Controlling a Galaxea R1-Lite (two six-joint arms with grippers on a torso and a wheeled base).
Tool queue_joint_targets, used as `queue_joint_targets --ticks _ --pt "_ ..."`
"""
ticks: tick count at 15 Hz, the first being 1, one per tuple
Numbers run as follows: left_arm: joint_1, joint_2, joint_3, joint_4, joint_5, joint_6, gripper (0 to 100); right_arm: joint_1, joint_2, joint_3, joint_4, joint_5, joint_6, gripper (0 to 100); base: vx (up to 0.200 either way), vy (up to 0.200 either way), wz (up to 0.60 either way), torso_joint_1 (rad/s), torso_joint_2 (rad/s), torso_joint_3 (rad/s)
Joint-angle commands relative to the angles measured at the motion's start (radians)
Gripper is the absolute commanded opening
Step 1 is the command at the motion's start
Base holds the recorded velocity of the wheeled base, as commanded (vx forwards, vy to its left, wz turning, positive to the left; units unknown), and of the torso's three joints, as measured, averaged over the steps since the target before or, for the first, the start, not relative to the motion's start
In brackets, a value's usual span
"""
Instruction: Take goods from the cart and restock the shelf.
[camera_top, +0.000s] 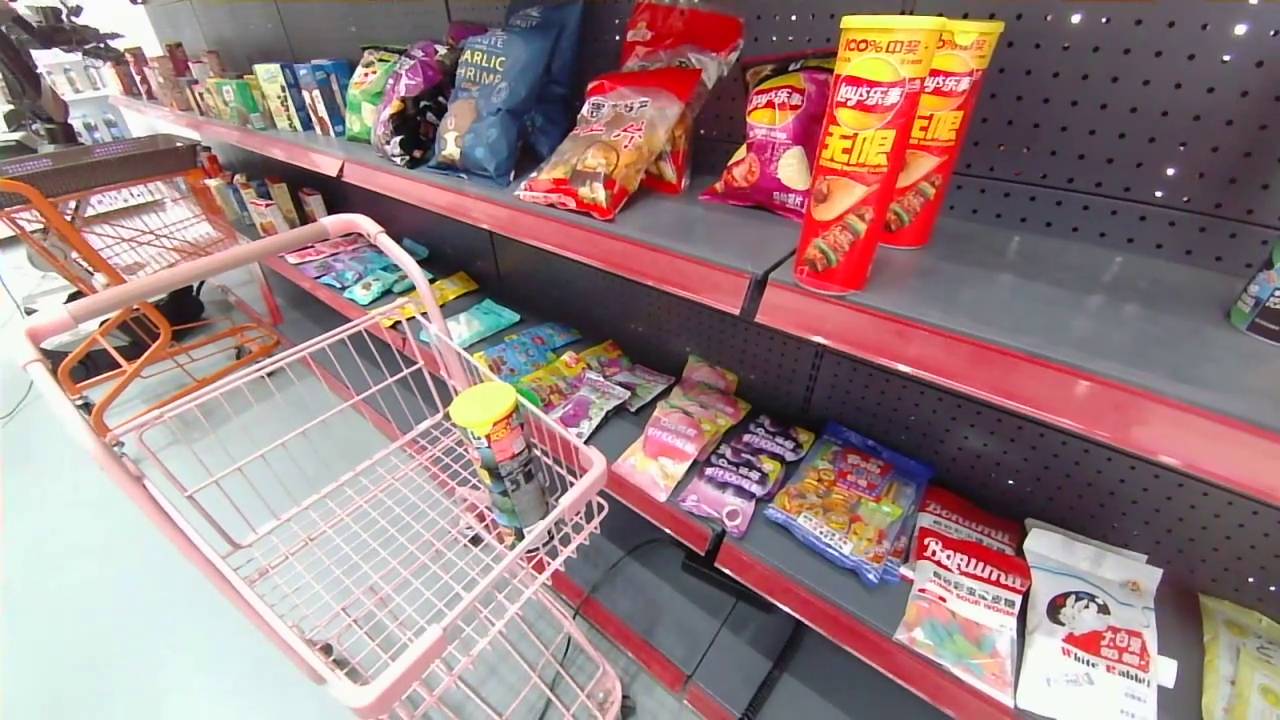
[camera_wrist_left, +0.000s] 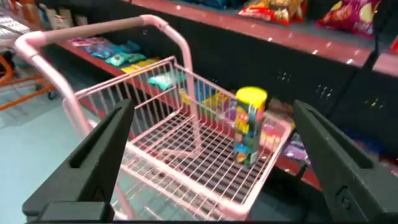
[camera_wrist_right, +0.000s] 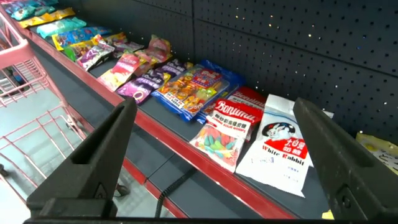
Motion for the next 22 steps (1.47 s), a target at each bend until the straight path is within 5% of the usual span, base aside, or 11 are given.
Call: queue_joint_targets --ticks 1,3,5,7,9,15,18,22 --pt "-0.01 0.742 -0.304 -0.209 -0.074 -0.104 100 0.0 0.001 0.0 0.0 0.0 0.0 100 0.0 0.0 0.0 0.0 0.0 0.0" --pt "-0.007 0.95 -0.272 -0.35 -0.106 -0.077 100 0.0 0.001 0.0 0.0 0.0 0.0 100 0.0 0.0 0.0 0.0 0.0 0.0" --pt "0.005 1.192 -0.239 -0.532 -0.154 0.012 100 0.0 0.001 0.0 0.0 0.0 0.0 100 0.0 0.0 0.0 0.0 0.0 0.0" --pt "0.004 1.332 -0.172 -0.699 -0.311 0.15 100 0.0 0.001 0.0 0.0 0.0 0.0 100 0.0 0.0 0.0 0.0 0.0 0.0" --pt "0.013 1.45 -0.143 -0.795 -0.387 0.231 100 0.0 0.001 0.0 0.0 0.0 -0.002 100 0.0 0.0 0.0 0.0 0.0 0.0" --pt "-0.001 1.657 -0.146 -0.98 -0.447 0.239 100 0.0 0.001 0.0 0.0 0.0 -0.002 100 0.0 0.0 0.0 0.0 0.0 0.0" --pt "-0.061 1.68 -0.146 -0.992 -0.461 0.239 100 0.0 0.001 0.0 0.0 0.002 -0.002 100 0.0 0.0 0.0 0.0 0.0 0.0" --pt "-0.081 1.784 -0.259 -1.034 -0.455 0.241 100 0.0 0.001 0.0 0.0 0.002 -0.002 100 0.0 0.0 0.0 0.0 0.0 0.0"
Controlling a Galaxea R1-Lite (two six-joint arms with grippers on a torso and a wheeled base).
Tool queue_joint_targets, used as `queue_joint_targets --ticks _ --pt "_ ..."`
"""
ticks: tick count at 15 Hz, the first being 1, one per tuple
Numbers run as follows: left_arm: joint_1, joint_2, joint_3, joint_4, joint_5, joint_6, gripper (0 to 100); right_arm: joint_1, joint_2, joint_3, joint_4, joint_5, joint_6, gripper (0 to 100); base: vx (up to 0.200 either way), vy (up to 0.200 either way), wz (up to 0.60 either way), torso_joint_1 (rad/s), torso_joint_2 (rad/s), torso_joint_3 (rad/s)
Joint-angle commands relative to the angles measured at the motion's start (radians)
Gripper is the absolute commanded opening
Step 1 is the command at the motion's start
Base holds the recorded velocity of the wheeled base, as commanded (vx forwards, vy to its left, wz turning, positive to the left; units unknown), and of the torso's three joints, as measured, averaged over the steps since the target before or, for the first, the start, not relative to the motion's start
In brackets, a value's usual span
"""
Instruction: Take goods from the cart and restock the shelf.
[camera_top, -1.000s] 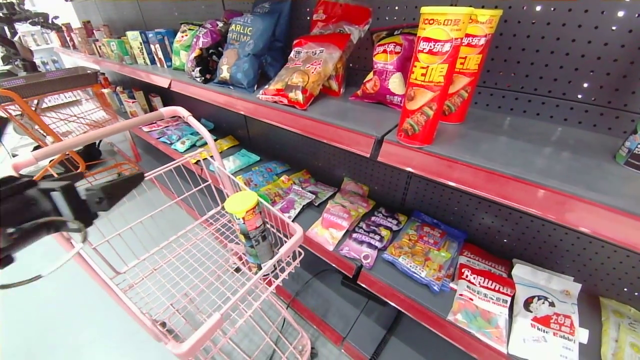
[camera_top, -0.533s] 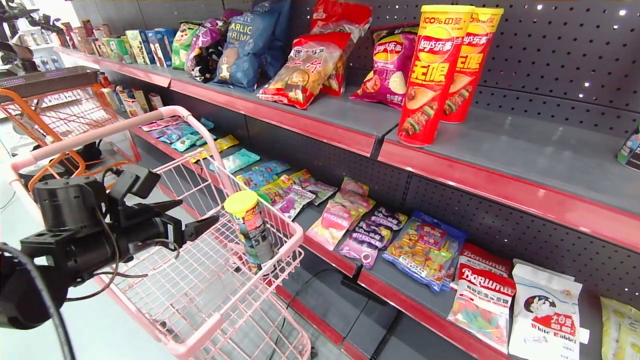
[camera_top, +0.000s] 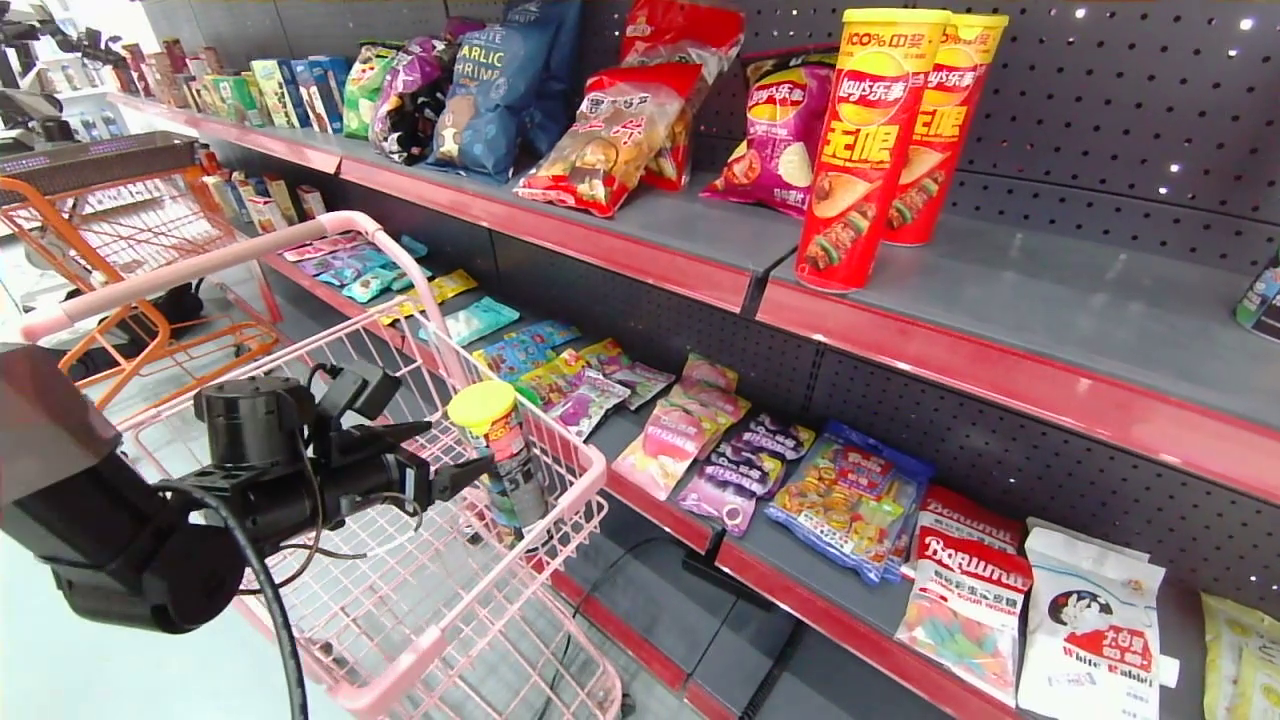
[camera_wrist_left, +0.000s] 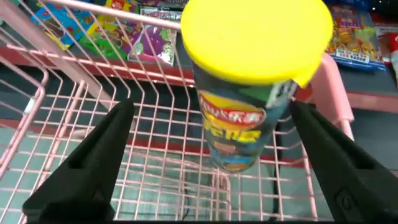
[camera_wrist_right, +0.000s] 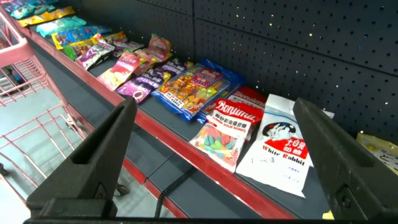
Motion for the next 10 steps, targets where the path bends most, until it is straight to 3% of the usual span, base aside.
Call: queue_joint_targets --ticks 1,5,10 --pt "-0.011 0.058 -0.057 -0.001 0.003 0.0 100 0.001 0.001 0.0 0.0 0.001 0.0 100 0.0 0.0 0.0 0.0 0.0 0.0" --pt "-0.062 0.087 -0.081 -0.006 0.003 0.0 100 0.001 0.001 0.0 0.0 0.002 0.0 100 0.0 0.0 0.0 0.0 0.0 0.0" --pt "-0.066 0.136 -0.15 -0.006 0.014 0.0 100 0.001 0.001 0.0 0.0 0.002 0.0 100 0.0 0.0 0.0 0.0 0.0 0.0"
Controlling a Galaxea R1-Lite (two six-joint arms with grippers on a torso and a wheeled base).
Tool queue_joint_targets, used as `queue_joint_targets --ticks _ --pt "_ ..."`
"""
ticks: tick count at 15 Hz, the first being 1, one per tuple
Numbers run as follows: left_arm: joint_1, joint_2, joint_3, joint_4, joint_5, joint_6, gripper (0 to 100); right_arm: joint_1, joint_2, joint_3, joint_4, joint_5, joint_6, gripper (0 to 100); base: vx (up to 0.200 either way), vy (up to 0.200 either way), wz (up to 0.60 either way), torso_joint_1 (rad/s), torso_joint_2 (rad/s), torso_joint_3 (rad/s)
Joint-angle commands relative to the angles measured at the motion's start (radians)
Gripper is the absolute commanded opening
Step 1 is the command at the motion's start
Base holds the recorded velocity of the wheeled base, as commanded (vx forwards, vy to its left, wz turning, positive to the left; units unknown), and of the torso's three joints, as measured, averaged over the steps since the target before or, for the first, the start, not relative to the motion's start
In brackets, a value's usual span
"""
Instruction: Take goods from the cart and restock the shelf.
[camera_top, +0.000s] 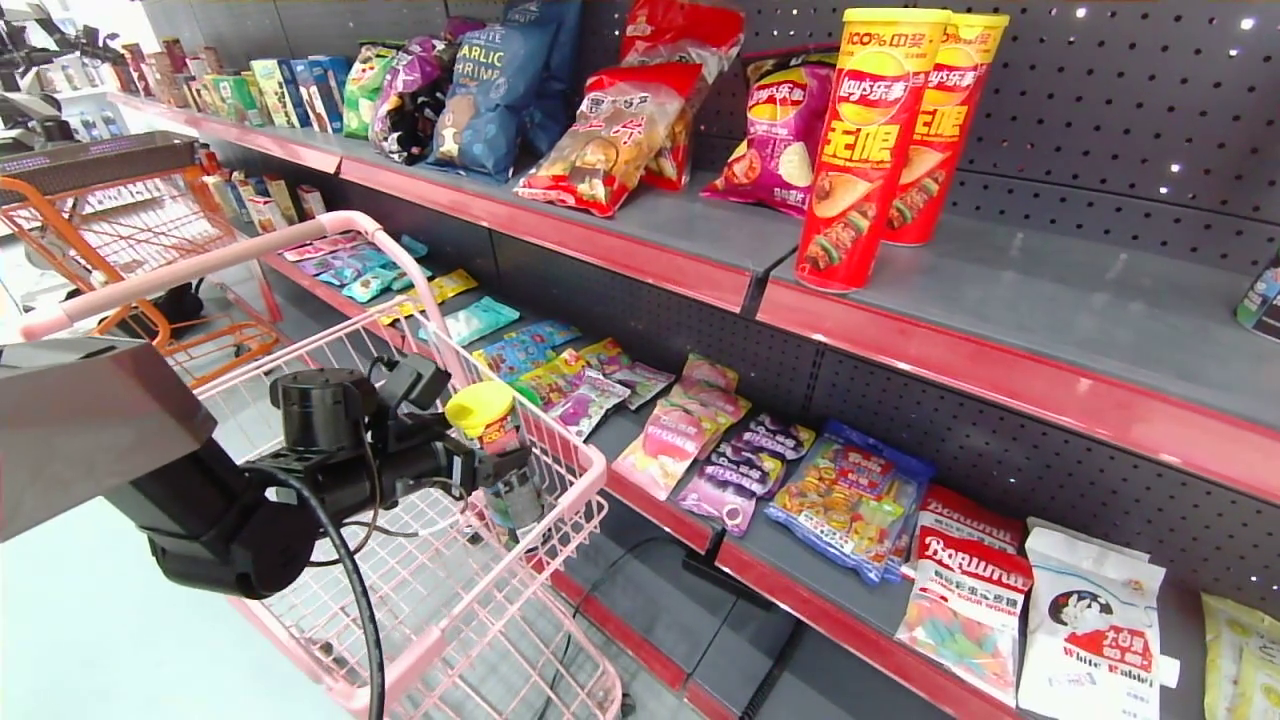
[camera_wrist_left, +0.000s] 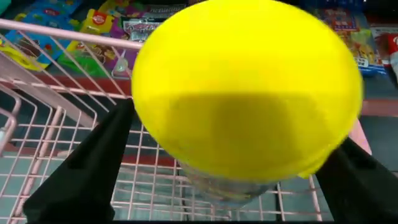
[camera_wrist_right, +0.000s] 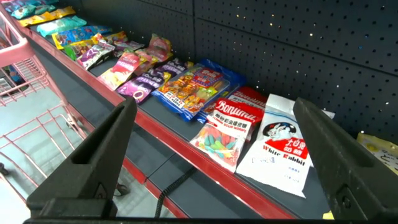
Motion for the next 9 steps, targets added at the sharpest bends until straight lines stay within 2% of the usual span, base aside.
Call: queue_joint_targets --ticks 1,3,4,9 --pt "-0.01 0.025 -0.013 -0.001 0.018 0.0 100 0.001 0.001 0.0 0.0 0.0 -0.001 100 0.0 0.0 0.0 0.0 0.0 0.0" --pt "-0.032 0.049 -0.007 -0.054 0.05 -0.003 100 0.001 0.001 0.0 0.0 0.0 -0.001 100 0.0 0.0 0.0 0.0 0.0 0.0" --pt "-0.035 0.055 -0.007 -0.068 0.048 -0.003 0 0.001 0.001 0.0 0.0 0.0 -0.001 100 0.0 0.0 0.0 0.0 0.0 0.0" --pt "-0.043 0.022 0.03 -0.077 0.045 -0.008 0 0.001 0.001 0.0 0.0 0.002 0.001 100 0.0 0.0 0.0 0.0 0.0 0.0"
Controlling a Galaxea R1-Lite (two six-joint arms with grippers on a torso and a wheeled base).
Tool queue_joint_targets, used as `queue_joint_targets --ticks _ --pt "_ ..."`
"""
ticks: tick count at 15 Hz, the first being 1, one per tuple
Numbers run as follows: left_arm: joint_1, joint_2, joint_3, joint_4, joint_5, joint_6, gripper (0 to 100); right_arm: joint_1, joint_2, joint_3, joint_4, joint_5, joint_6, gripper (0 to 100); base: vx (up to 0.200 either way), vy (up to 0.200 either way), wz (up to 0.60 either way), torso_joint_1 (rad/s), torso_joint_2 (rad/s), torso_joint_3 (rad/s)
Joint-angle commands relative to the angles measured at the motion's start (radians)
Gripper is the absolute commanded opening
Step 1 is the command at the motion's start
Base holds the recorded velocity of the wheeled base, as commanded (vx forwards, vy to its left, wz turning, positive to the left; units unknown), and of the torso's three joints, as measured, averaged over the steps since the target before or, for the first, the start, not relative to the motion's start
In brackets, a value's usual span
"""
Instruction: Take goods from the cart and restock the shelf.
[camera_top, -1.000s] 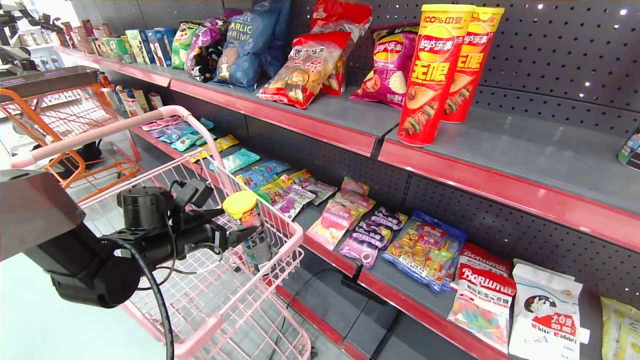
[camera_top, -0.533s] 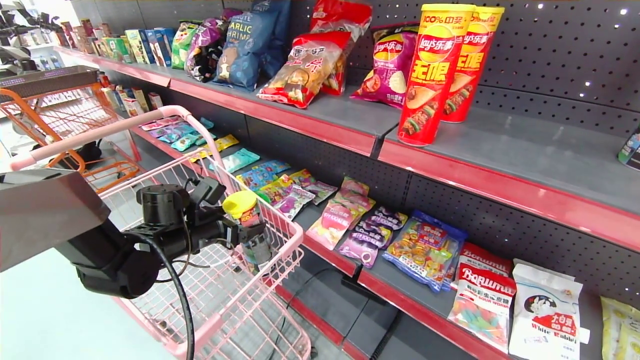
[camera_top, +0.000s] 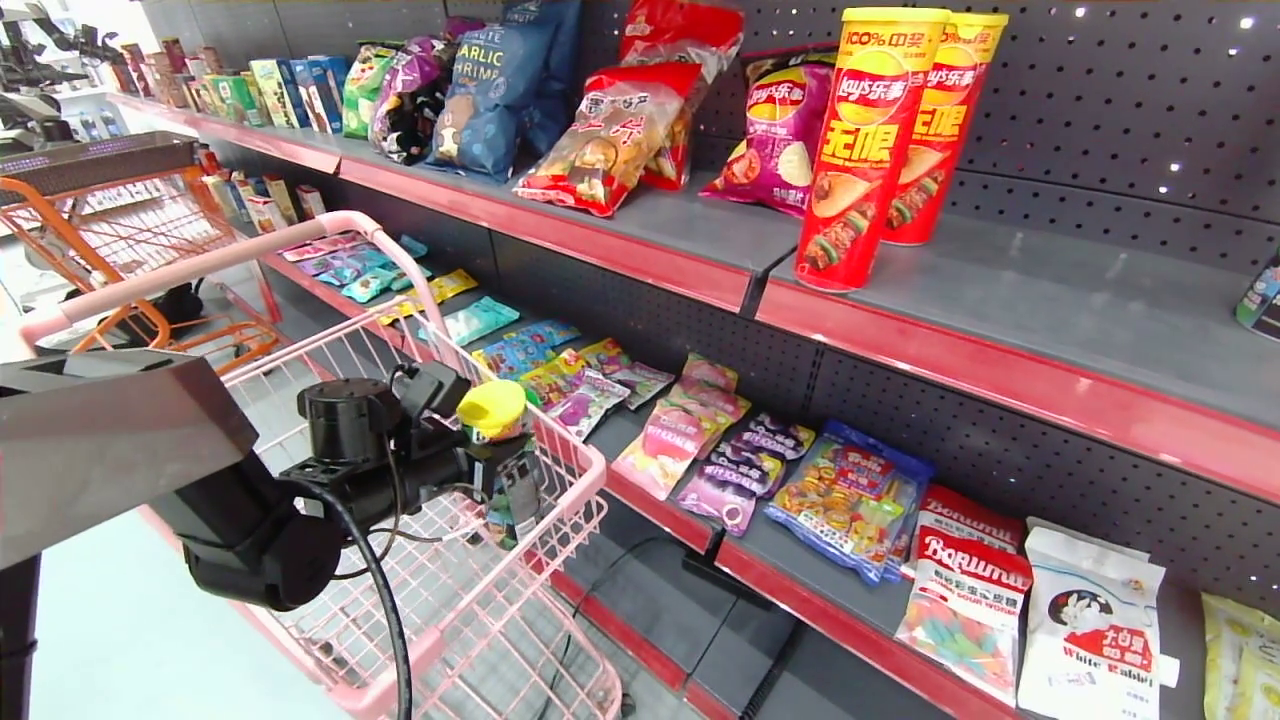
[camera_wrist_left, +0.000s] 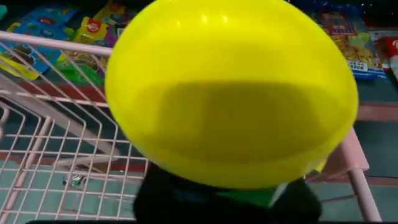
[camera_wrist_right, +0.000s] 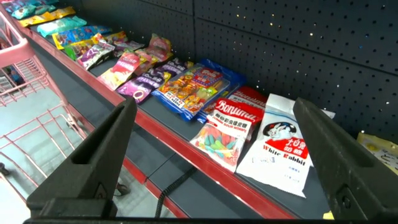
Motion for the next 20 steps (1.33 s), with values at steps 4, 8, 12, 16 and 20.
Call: queue_joint_targets --ticks 4,8,12,16,20 --pt "0.073 -0.283 0.039 0.196 0.023 -0.006 0 0.001 0.001 0.0 0.0 0.001 -0.002 100 0.0 0.0 0.0 0.0 0.0 0.0" --pt "0.145 -0.653 0.017 0.538 0.017 -0.062 0 0.001 0.001 0.0 0.0 -0.001 0.003 100 0.0 0.0 0.0 0.0 0.0 0.0" --pt "0.191 -1.144 0.045 0.842 -0.03 -0.089 0 0.001 0.001 0.0 0.0 -0.001 0.0 100 0.0 0.0 0.0 0.0 0.0 0.0" --pt "0.206 -1.446 0.073 1.077 0.013 -0.089 0 0.001 0.001 0.0 0.0 -0.002 0.006 100 0.0 0.0 0.0 0.009 -0.03 -0.021" --pt "0.24 -1.558 0.102 1.081 0.309 -0.088 0 0.001 0.001 0.0 0.0 -0.002 0.006 100 0.0 0.0 0.0 0.127 -0.41 -0.273"
